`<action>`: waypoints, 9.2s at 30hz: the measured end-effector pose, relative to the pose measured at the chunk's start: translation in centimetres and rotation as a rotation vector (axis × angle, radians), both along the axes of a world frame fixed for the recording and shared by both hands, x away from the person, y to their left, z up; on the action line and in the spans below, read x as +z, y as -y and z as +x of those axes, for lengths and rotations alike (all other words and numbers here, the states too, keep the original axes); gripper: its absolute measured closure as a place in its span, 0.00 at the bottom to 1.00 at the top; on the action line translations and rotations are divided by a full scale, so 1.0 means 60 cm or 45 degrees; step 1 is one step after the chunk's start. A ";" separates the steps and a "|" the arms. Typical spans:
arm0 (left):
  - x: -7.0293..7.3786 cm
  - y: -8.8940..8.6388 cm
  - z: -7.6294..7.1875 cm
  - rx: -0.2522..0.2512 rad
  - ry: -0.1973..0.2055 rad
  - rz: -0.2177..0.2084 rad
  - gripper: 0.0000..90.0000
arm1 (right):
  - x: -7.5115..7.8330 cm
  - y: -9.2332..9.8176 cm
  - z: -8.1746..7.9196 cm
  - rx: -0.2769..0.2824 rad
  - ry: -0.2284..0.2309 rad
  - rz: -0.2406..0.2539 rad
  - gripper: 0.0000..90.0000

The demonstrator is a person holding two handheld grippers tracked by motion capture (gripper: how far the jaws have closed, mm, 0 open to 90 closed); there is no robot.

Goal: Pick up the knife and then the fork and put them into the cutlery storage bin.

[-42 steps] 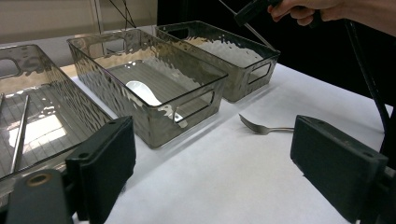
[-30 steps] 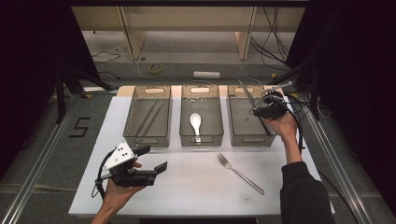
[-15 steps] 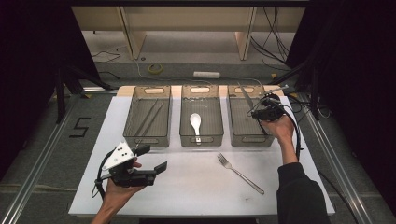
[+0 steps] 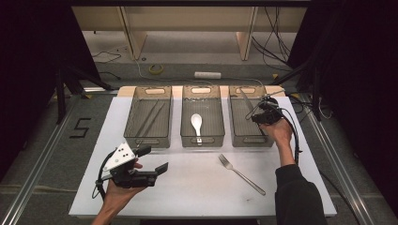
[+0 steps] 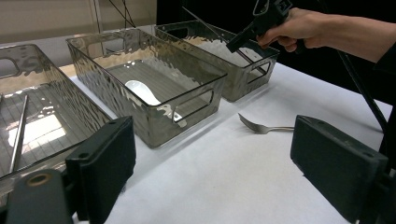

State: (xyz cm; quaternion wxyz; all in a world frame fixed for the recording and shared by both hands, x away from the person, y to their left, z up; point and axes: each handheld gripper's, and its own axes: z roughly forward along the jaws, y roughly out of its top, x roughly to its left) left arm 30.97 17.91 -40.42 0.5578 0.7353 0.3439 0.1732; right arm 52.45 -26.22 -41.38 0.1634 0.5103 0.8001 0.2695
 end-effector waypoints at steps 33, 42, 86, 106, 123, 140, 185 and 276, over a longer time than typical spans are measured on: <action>-0.001 0.001 0.000 0.005 0.000 0.008 0.15 | 0.076 -0.036 -0.090 0.246 0.099 0.042 0.28; -0.001 0.000 0.001 0.011 -0.003 0.003 0.15 | 0.094 -0.063 -0.152 0.405 0.138 0.094 0.26; 0.000 -0.001 0.000 0.003 0.008 0.020 0.15 | -0.033 -0.103 -0.222 0.641 -0.283 -0.293 0.48; 0.000 0.000 -0.001 0.001 0.007 0.021 0.15 | -0.060 -0.104 -0.222 0.680 -0.363 -0.361 0.68; 0.000 0.000 -0.001 -0.001 0.006 0.021 0.15 | -0.068 -0.109 -0.223 0.727 -0.393 -0.391 0.79; 0.000 0.000 -0.001 -0.002 0.006 0.023 0.15 | -0.068 -0.112 -0.225 0.757 -0.401 -0.394 0.87; 0.000 0.001 -0.001 -0.002 0.010 0.026 0.16 | -0.044 -0.106 -0.225 0.763 -0.303 -0.401 0.95; -0.001 0.002 0.000 0.005 0.015 0.020 0.16 | 0.122 0.026 -0.059 0.174 0.262 0.219 0.95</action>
